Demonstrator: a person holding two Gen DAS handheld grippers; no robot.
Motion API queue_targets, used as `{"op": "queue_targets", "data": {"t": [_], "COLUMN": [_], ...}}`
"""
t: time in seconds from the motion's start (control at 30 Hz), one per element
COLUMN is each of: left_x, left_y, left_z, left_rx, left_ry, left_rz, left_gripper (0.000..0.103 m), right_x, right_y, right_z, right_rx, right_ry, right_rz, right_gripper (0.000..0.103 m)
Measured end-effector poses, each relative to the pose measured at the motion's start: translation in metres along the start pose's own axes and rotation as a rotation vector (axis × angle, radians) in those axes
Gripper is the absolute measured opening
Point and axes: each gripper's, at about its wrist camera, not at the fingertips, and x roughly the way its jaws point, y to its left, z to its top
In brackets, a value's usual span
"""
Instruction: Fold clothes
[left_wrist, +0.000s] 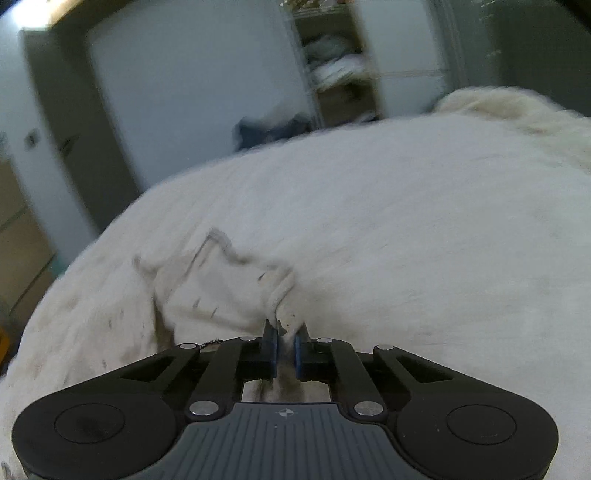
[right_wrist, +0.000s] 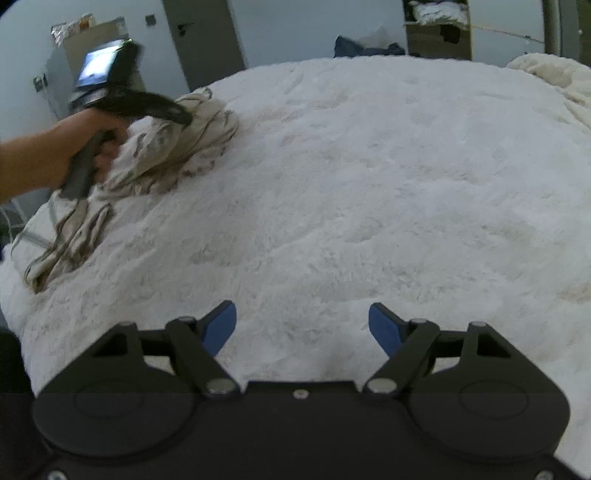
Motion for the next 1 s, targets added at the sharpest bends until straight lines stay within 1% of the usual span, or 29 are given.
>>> {"op": "queue_targets", "data": {"t": [0.03,0.07,0.1,0.13,0.17,0.2,0.27,0.3,0.33,0.37,0.4,0.43,0.47,0.5,0.53,0.57,0.6,0.63,0.67,0.7,0.77,0.83,0.9,0.93,1.0], "left_x": [-0.026,-0.06,-0.087,-0.105,-0.125,-0.144,-0.167,-0.173,-0.177,-0.179,-0.182,-0.183,-0.185,-0.186,-0.187,-0.189,-0.192,-0.192,-0.191,-0.19,-0.182,-0.17,-0.153,-0.143,-0.128], "left_y": [-0.005,-0.013,-0.021,-0.03,-0.043,-0.059,-0.083,-0.092,-0.1,-0.105,-0.109,-0.107,-0.1,-0.09,-0.08,-0.072,-0.071,-0.068,-0.061,-0.055,-0.044,-0.036,-0.034,-0.035,-0.043], "left_z": [0.0,-0.003,-0.008,-0.017,-0.029,-0.046,-0.079,-0.096,-0.111,-0.124,-0.136,-0.141,-0.145,-0.143,-0.14,-0.136,-0.131,-0.126,-0.119,-0.113,-0.105,-0.102,-0.104,-0.106,-0.111], "left_rx": [-0.009,-0.031,-0.043,-0.039,-0.026,-0.006,0.006,0.009,0.017,0.04,0.061,0.057,0.032,-0.01,-0.047,-0.074,-0.088,-0.1,-0.117,-0.13,-0.171,-0.221,-0.269,-0.282,-0.276], "left_ry": [-0.043,-0.097,-0.135,-0.148,-0.155,-0.143,-0.081,-0.038,-0.002,0.027,0.046,0.052,0.062,0.061,0.046,0.026,0.009,-0.006,-0.024,-0.035,-0.034,-0.004,0.049,0.075,0.123], "left_rz": [-0.062,-0.149,-0.233,-0.313,-0.402,-0.491,-0.62,-0.655,-0.68,-0.682,-0.672,-0.652,-0.627,-0.614,-0.597,-0.57,-0.54,-0.501,-0.438,-0.387,-0.277,-0.198,-0.158,-0.152,-0.122], "left_gripper": [0.005,0.005,0.005,0.005,0.005,0.005,0.008,0.008,0.014,0.022,0.025,0.029,0.035,0.041,0.052,0.062,0.065,0.071,0.077,0.078,0.08,0.08,0.08,0.08,0.08], "right_x": [-0.004,-0.007,-0.013,-0.016,-0.025,-0.033,-0.043,-0.046,-0.049,-0.052,-0.055,-0.055,-0.056,-0.056,-0.056,-0.055,-0.054,-0.053,-0.052,-0.051,-0.048,-0.045,-0.041,-0.04,-0.037], "right_y": [-0.005,-0.009,-0.015,-0.018,-0.025,-0.034,-0.048,-0.054,-0.059,-0.067,-0.075,-0.078,-0.082,-0.084,-0.083,-0.081,-0.079,-0.08,-0.078,-0.076,-0.072,-0.065,-0.059,-0.056,-0.051], "right_z": [0.001,0.002,0.003,0.004,0.006,0.008,0.008,0.008,0.007,0.005,0.004,0.002,0.0,-0.002,-0.003,-0.003,-0.002,-0.002,-0.001,0.0,0.0,0.001,-0.001,0.0,0.0], "right_rx": [0.022,0.035,0.049,0.054,0.062,0.074,0.106,0.12,0.134,0.166,0.196,0.211,0.236,0.245,0.242,0.232,0.223,0.219,0.212,0.205,0.194,0.182,0.159,0.153,0.135], "right_ry": [-0.018,-0.029,-0.052,-0.067,-0.105,-0.139,-0.175,-0.18,-0.183,-0.18,-0.176,-0.173,-0.165,-0.161,-0.16,-0.159,-0.157,-0.157,-0.157,-0.156,-0.143,-0.127,-0.103,-0.099,-0.086], "right_rz": [-0.015,-0.027,-0.054,-0.073,-0.125,-0.177,-0.246,-0.264,-0.28,-0.286,-0.29,-0.283,-0.266,-0.256,-0.254,-0.251,-0.248,-0.246,-0.241,-0.235,-0.223,-0.214,-0.204,-0.202,-0.198], "right_gripper": [0.072,0.071,0.07,0.068,0.068,0.068,0.069,0.069,0.069,0.069,0.069,0.069,0.069,0.069,0.069,0.069,0.069,0.069,0.07,0.07,0.07,0.07,0.07,0.07,0.071]}}
